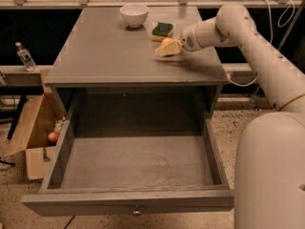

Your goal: Pick orange from top drawer and place on counter

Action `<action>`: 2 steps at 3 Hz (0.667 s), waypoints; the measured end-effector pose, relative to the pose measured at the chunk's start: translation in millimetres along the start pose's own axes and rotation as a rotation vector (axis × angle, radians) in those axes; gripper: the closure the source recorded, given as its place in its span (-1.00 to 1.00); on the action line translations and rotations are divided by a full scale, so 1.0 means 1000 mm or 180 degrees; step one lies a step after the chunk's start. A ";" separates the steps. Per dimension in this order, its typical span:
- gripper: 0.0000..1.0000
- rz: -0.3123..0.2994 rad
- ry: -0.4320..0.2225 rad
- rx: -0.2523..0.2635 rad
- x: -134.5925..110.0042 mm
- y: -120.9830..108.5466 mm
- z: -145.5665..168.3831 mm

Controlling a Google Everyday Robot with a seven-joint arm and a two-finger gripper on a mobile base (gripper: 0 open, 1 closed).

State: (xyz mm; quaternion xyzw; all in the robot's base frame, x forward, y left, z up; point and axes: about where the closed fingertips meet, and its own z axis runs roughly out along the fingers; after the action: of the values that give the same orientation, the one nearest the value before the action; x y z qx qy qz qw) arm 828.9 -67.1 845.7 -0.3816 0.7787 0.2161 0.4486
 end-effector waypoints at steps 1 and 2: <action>-1.00 -0.0010 -0.0068 0.0046 -0.005 -0.001 -0.008; -1.00 -0.0009 -0.0133 0.0187 -0.009 -0.002 -0.039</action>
Offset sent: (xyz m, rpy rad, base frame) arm -0.0436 -0.0556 0.0523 0.0111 -0.0904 -0.1048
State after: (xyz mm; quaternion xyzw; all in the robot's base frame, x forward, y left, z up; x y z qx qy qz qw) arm 812.1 -91.6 872.8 -0.3648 0.7746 0.2004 0.4761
